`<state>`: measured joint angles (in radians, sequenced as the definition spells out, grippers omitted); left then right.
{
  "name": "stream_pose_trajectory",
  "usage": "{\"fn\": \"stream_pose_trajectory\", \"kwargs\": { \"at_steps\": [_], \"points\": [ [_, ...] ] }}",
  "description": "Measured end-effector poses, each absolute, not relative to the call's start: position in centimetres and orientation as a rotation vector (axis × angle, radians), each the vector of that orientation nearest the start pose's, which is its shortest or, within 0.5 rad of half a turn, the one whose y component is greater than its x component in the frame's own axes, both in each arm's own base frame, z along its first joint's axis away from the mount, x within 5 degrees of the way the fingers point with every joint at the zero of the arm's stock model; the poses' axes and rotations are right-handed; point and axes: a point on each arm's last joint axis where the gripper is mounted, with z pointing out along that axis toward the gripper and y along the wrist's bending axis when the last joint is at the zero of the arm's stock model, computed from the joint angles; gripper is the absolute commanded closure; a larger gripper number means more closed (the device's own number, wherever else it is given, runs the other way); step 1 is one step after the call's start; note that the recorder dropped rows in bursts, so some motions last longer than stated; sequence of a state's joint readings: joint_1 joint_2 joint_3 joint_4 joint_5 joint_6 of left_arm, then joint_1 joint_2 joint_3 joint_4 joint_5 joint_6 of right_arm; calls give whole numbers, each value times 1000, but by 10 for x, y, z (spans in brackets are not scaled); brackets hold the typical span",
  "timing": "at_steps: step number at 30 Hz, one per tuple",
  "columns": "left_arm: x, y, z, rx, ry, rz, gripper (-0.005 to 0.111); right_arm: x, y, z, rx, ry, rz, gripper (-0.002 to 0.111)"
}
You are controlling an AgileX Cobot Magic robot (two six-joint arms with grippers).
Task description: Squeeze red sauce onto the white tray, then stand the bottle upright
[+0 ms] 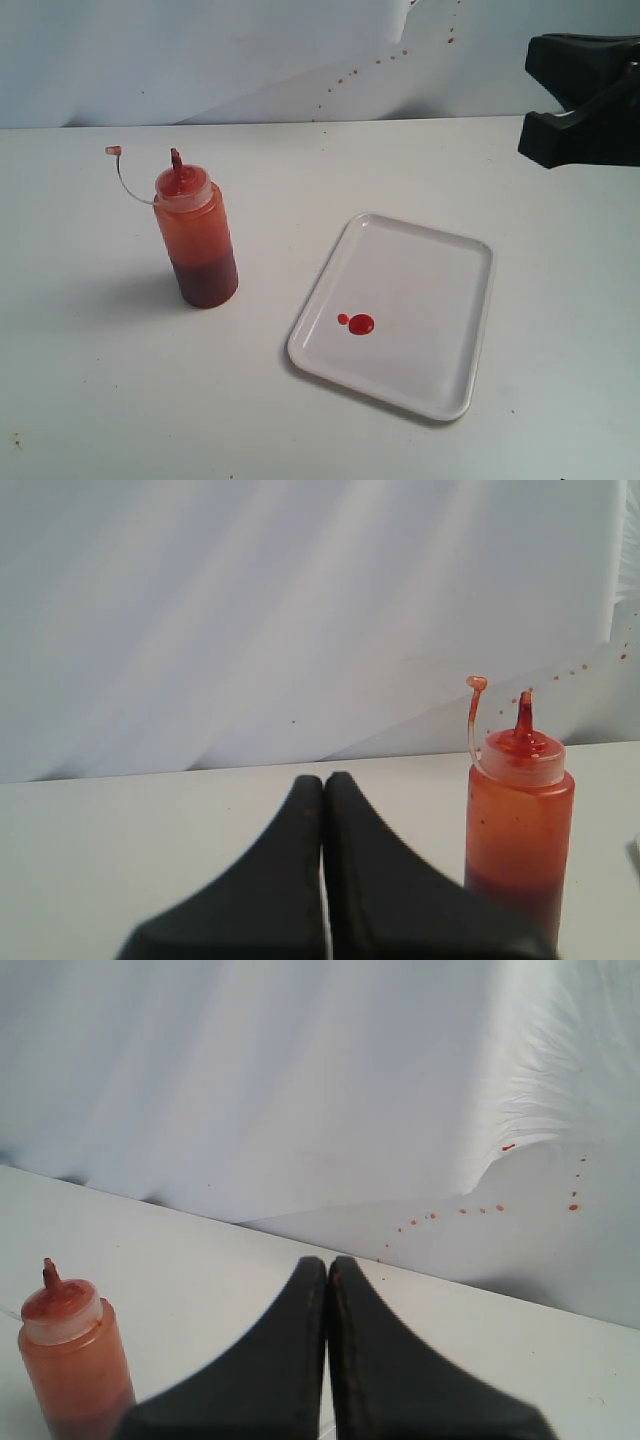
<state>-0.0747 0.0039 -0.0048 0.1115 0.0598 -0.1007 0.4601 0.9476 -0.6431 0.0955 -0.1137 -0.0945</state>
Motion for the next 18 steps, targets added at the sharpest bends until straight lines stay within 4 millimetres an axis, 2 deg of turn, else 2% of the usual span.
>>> {"fn": "stream_pose_trajectory", "kwargs": {
  "at_steps": [8,18],
  "points": [
    [56,-3,208,63,1558,-35,107,186,91,333,-376,1644,338,108],
    [54,2,184,35,1820,41,107,186,91,333,-376,1644,338,108]
  ]
}}
